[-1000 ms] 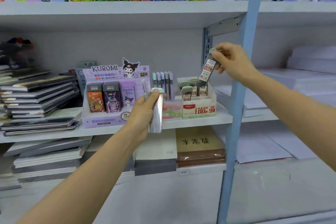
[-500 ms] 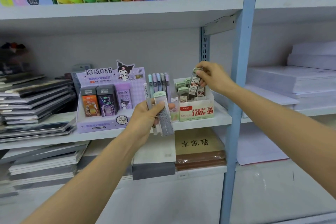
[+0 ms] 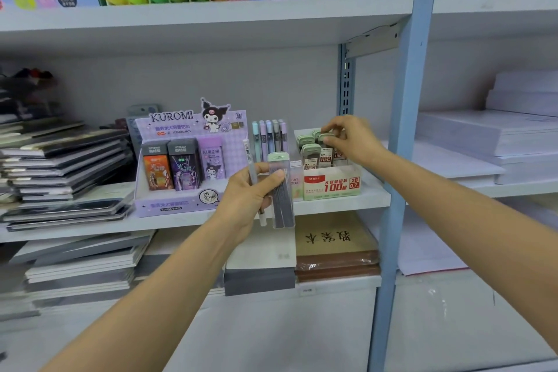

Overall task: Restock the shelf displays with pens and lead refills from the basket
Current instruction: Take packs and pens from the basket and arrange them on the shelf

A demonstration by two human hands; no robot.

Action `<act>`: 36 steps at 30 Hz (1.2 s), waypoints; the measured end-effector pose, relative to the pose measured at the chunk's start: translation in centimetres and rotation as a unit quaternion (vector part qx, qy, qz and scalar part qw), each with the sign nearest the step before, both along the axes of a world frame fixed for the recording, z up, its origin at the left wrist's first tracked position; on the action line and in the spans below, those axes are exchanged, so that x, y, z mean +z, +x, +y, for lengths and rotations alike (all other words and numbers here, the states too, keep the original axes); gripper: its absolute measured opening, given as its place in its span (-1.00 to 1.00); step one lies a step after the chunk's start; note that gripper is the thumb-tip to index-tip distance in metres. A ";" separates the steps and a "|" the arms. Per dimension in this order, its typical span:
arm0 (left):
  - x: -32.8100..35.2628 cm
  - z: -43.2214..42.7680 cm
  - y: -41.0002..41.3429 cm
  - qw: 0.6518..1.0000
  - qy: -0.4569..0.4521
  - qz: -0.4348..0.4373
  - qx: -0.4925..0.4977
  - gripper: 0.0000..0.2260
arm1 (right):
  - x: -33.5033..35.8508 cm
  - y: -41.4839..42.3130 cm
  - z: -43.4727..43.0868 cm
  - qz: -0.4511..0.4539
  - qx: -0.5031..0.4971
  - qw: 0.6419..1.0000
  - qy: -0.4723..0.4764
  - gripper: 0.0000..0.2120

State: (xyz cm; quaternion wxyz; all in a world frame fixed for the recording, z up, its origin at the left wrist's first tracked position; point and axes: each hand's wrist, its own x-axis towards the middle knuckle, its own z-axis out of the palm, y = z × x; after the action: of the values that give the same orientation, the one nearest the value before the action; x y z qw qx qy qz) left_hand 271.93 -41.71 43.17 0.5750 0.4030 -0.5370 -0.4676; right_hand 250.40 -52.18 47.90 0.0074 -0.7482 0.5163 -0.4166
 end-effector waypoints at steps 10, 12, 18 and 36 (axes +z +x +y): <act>0.4 0.0 -0.4 0.999 0.011 0.024 0.043 -0.79 | 1.3 -1.1 2.0 -0.043 0.035 0.998 -0.010 -0.75; 0.5 -0.1 -0.8 0.999 0.011 0.032 0.037 -0.81 | 1.6 -0.9 3.4 -0.081 0.145 0.986 0.023 -0.81; 0.5 0.0 -2.1 0.999 -0.002 0.040 -0.028 -0.81 | 1.0 0.5 5.6 -0.094 0.415 0.878 0.219 -0.69; 0.6 0.0 -2.1 0.999 -0.016 -0.034 0.017 -0.87 | 2.5 -2.3 5.5 -0.157 0.237 0.957 0.056 -0.87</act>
State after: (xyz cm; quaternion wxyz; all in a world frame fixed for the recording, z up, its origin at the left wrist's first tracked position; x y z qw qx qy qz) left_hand 269.78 -41.67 43.78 0.5703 0.4185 -0.5571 -0.4351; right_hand 248.12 -46.73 50.41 0.2291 -0.7724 0.3393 -0.4855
